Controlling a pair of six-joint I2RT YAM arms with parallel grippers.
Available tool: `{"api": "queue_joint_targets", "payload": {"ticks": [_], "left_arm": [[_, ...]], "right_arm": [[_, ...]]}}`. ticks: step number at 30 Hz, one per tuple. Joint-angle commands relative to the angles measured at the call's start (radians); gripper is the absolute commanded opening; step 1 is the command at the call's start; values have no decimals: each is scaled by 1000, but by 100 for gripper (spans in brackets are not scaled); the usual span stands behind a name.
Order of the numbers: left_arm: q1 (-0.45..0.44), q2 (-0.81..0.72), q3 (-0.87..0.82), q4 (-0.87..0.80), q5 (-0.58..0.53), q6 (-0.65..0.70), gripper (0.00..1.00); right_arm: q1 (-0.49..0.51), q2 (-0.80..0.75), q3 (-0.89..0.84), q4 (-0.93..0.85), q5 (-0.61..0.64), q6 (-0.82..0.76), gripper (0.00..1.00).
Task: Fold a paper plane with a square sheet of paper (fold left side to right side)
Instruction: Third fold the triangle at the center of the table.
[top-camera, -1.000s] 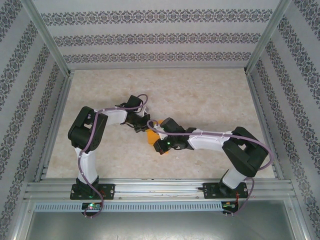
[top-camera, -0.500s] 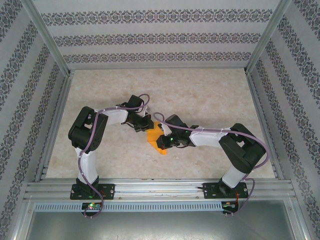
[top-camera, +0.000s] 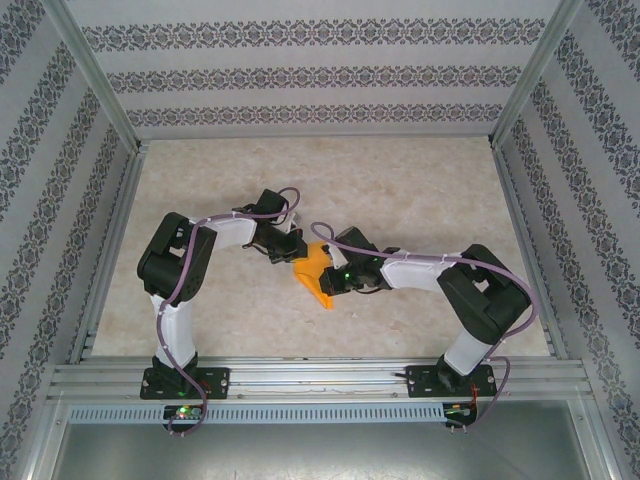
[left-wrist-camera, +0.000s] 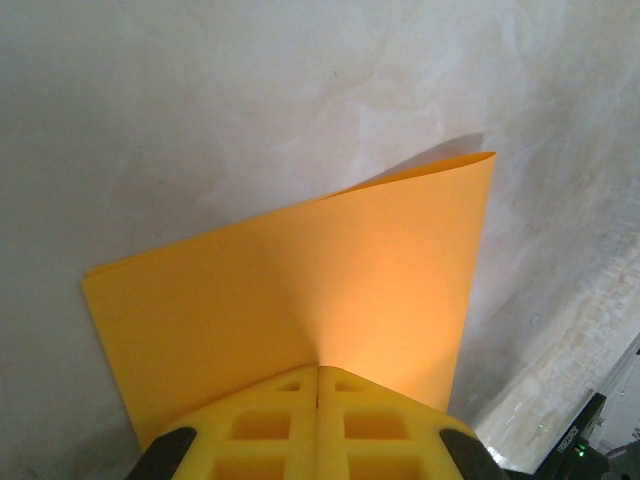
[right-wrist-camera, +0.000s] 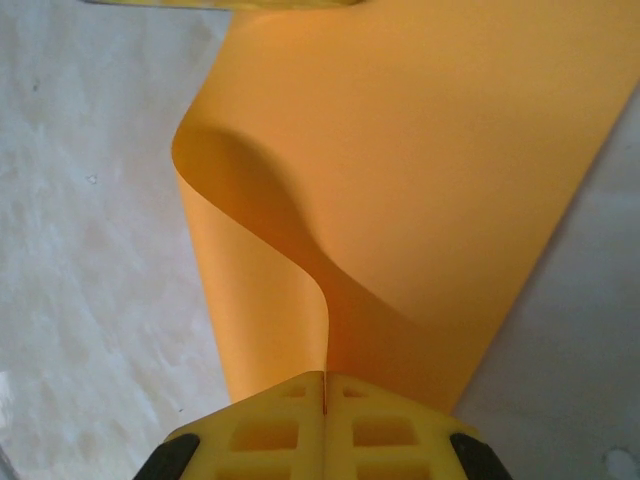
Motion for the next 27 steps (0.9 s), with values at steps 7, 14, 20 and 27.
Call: {"api": "queue_joint_targets", "payload": {"ticks": [7,14,20,27], "left_arm": [[-20,48,-6,-85,-70,26,4],[-19,48,-9,-83,-70,26,4],[-19,51,-14,-80,-71,25,4],[-20,49,-18,-79,-72,26,4]], "right_arm": [[-21,22,41,-32,24,-30,0],[-23,30,57,-45,30,-41,0],[-25,26,55,-51,44,-41,0],[-26,24,60,-59,51,-45,0]]}}
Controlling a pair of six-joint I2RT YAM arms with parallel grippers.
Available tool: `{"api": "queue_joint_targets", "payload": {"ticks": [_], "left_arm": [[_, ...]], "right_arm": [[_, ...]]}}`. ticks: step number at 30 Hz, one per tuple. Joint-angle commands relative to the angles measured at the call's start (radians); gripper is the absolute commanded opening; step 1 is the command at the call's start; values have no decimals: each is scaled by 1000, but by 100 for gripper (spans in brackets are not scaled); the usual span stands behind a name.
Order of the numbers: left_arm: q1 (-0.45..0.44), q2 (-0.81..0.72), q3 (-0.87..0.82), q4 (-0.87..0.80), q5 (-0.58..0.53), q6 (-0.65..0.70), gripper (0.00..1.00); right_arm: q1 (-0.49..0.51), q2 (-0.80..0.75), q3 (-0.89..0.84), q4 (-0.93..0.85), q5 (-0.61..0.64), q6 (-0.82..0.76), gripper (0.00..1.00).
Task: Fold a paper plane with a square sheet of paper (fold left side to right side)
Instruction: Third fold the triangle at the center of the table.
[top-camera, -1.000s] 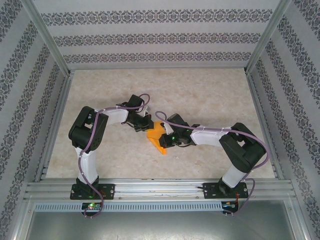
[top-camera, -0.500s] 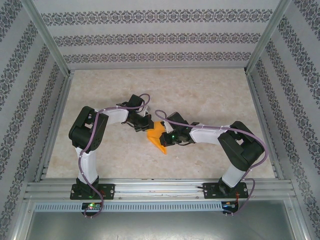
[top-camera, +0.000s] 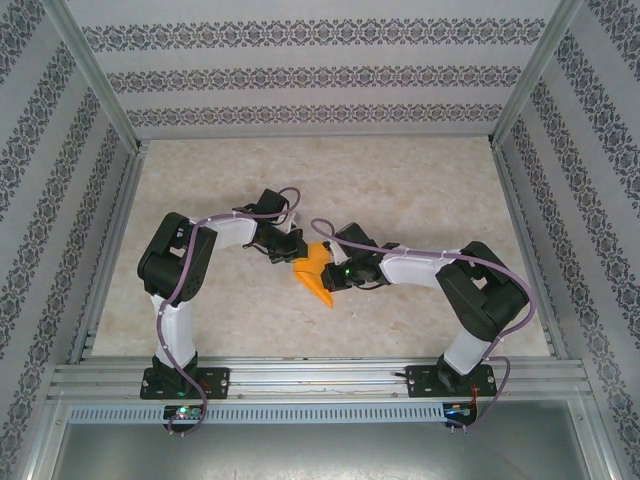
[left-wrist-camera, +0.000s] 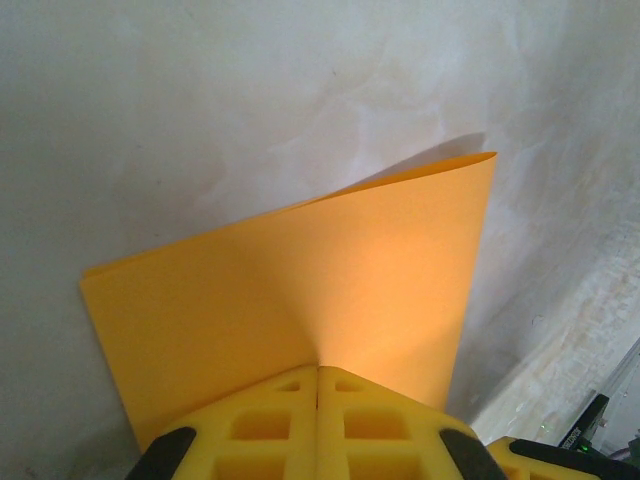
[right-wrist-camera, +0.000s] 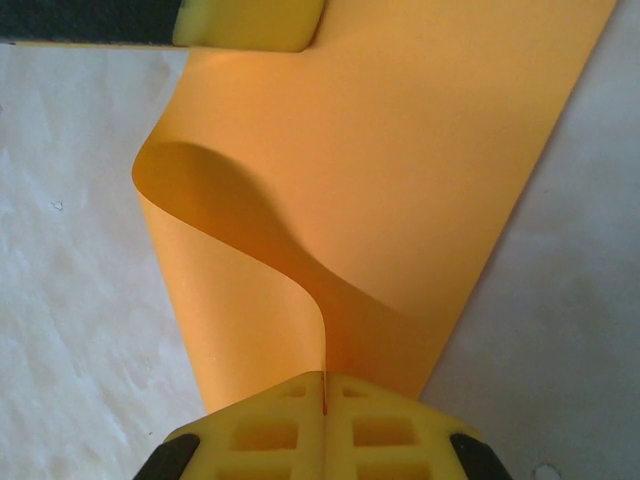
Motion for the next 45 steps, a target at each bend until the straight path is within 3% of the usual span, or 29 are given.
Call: {"api": "queue_joint_targets", "payload": {"ticks": [1,45], "left_arm": [[-17,47,-23,-73,-68,25,4],[-18,43,-34,-64,-70,19,6]], "right_arm": [[-9,6,24,-17,24,-21,0],[-10,47,42,-30,32,-17,1]]}}
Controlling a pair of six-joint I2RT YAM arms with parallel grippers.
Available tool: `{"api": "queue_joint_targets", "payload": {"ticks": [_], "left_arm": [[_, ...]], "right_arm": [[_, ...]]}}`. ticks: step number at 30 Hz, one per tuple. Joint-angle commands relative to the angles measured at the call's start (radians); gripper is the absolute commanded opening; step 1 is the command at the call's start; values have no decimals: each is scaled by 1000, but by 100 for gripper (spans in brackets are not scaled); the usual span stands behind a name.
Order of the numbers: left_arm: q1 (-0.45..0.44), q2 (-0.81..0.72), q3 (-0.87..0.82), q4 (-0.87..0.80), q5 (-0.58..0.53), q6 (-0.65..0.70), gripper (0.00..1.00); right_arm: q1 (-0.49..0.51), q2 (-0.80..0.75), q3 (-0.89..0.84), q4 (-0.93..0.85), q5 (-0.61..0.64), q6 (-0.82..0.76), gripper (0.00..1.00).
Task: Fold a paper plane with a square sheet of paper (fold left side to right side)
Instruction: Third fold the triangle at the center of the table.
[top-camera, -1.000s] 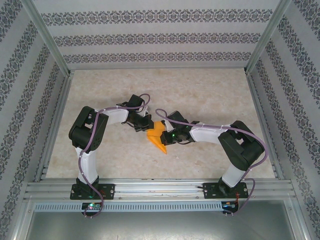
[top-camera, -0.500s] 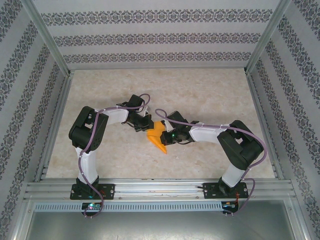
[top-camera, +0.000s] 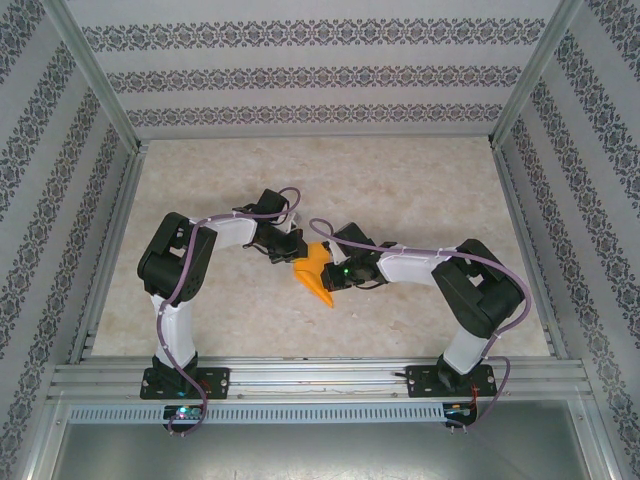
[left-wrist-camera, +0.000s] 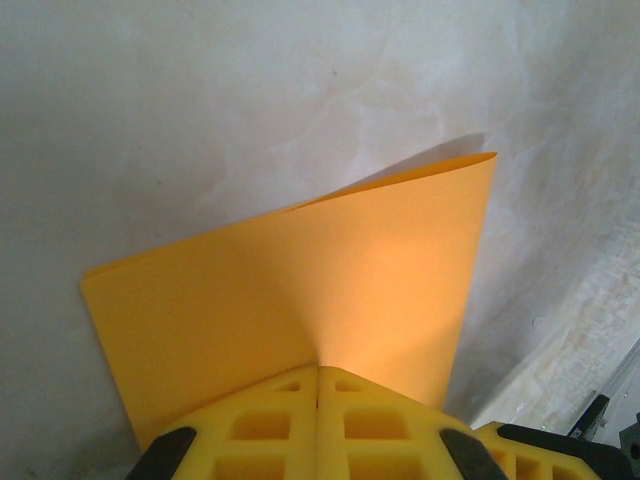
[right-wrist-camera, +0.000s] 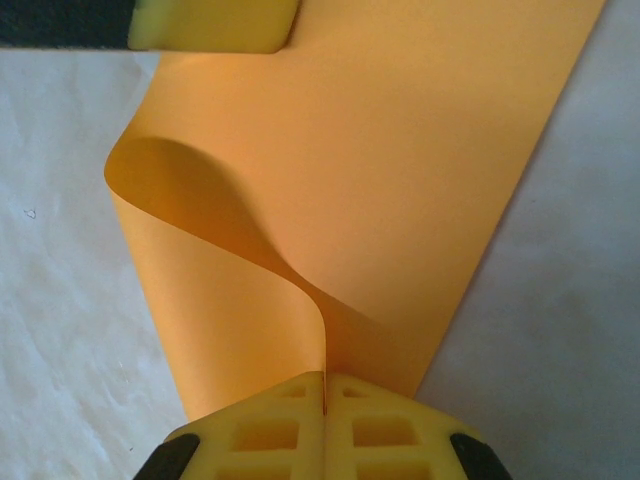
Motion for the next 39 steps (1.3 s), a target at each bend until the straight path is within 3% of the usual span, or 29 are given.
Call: {"api": "queue_joint_targets", "payload": {"ticks": [1,12,19,24,30,39], "left_arm": [[-17,40,-34,-62,-69,18,6],[-17,-14,38,-98,-69,32,18],[-8,-122,62,-140,-124,38,22],[0,-239,-38,-87,-120,21,20],[-16,-359,-244,112,5,-50,12],[-86,-318,-358,320,86,-156,11]], "right_arm": [[-10,21,22,-20,17,-20,1],[-10,30,-4,-38,2,-14,1],[-9,35,-36,-26,-10,9,1],[-9,35,-47,-21,-20,12,1],[-9,44,-47,-22,-27,12,1],[-10,57,-44,-30,-28,11,1]]}}
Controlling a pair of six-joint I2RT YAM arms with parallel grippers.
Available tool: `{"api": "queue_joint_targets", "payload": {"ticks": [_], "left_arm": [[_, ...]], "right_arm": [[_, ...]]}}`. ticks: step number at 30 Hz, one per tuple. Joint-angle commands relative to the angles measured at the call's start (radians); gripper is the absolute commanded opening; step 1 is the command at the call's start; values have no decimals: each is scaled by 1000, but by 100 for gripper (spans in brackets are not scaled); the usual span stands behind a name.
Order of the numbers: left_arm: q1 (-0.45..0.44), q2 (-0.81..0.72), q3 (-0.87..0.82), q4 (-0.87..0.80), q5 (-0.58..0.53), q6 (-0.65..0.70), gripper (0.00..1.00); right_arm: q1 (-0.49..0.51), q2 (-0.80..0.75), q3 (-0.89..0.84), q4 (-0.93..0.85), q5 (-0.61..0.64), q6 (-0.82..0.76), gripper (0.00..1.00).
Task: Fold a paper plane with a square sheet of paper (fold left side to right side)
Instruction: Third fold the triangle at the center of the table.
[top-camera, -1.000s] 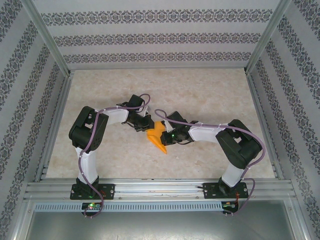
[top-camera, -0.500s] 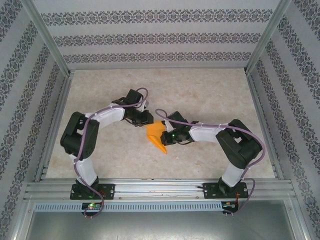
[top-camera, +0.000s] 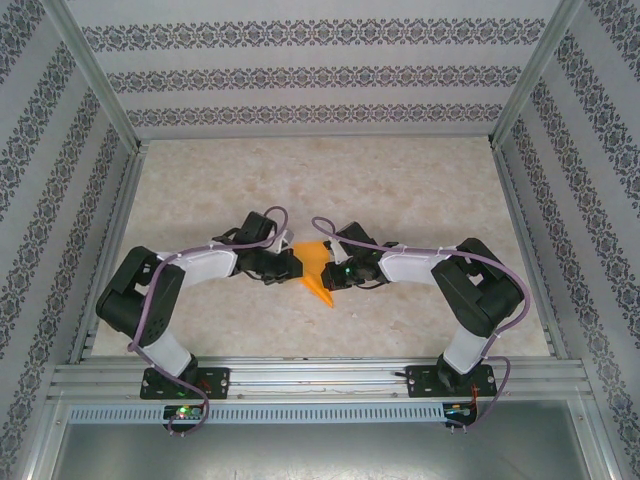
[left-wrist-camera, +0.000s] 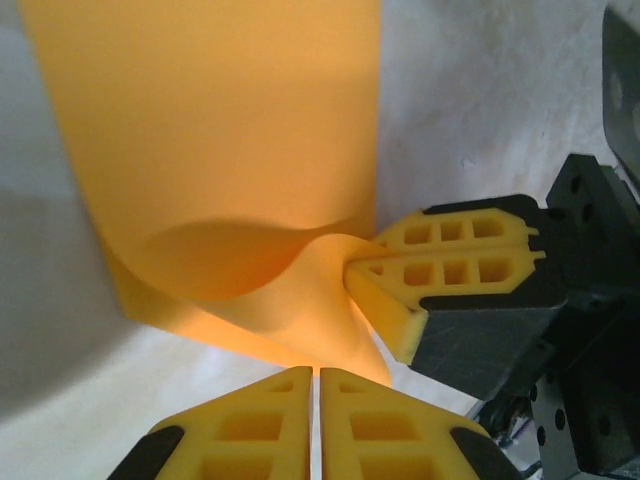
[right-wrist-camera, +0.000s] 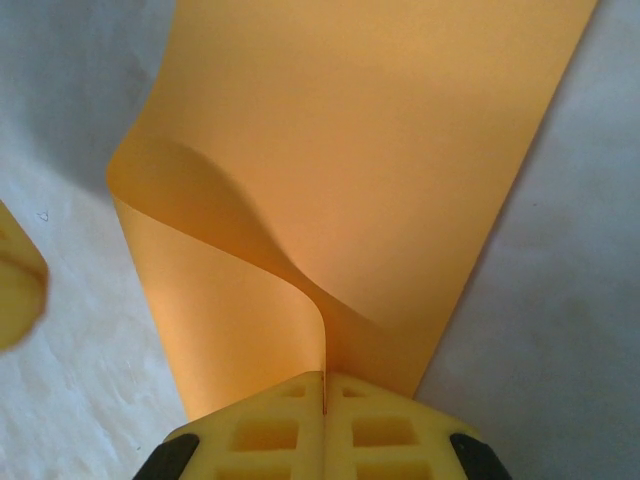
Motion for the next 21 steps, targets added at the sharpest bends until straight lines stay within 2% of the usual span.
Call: {"api": "queue_joint_targets", "payload": {"ticks": [1,11,21], "left_arm": [[-29,27,-1,145,43,-57,11],[-46,109,-17,209,17,-92,9],[-45,122,-41,201,-12,-82,9]], "right_arm": [[2,52,-29,-57,15,7,1],[4,55,-29,-66,20,8,1],[4,50,-33,-70,30,8,1]]}}
